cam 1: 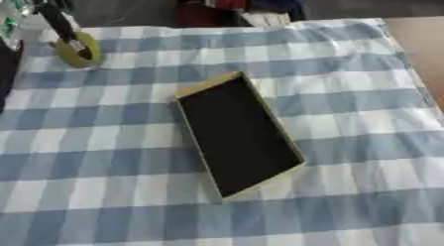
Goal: Pick up objects on the table and place them in the box.
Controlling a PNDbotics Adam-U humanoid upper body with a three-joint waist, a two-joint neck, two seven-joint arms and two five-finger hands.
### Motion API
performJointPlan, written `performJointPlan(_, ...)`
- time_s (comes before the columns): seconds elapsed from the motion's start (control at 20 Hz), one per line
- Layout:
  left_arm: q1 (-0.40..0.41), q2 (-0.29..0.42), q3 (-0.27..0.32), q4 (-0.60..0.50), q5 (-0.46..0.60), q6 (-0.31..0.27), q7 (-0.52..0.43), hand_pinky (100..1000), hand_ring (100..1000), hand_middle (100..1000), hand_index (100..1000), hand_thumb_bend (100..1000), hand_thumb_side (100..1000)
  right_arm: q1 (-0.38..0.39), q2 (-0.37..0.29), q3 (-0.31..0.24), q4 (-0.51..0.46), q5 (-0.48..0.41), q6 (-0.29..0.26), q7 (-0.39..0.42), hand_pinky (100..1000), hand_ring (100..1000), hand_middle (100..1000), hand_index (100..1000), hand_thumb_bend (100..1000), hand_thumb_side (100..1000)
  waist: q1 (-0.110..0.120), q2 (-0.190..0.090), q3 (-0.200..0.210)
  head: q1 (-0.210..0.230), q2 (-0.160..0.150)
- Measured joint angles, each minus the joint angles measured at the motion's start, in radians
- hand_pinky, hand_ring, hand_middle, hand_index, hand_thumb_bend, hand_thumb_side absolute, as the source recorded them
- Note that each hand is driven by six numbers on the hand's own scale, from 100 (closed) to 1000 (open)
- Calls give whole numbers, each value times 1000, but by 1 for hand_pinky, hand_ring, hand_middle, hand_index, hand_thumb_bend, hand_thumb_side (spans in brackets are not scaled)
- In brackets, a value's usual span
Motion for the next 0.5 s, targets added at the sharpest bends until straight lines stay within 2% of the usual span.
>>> performJointPlan(0.5, 4, -1, 8, 13, -5, 30, -4, 814, 916, 868, 863, 825, 152, -2, 1, 0, 0, 1, 4, 11, 773, 745, 662, 929, 100, 529, 6, 15, -9, 1, -4)
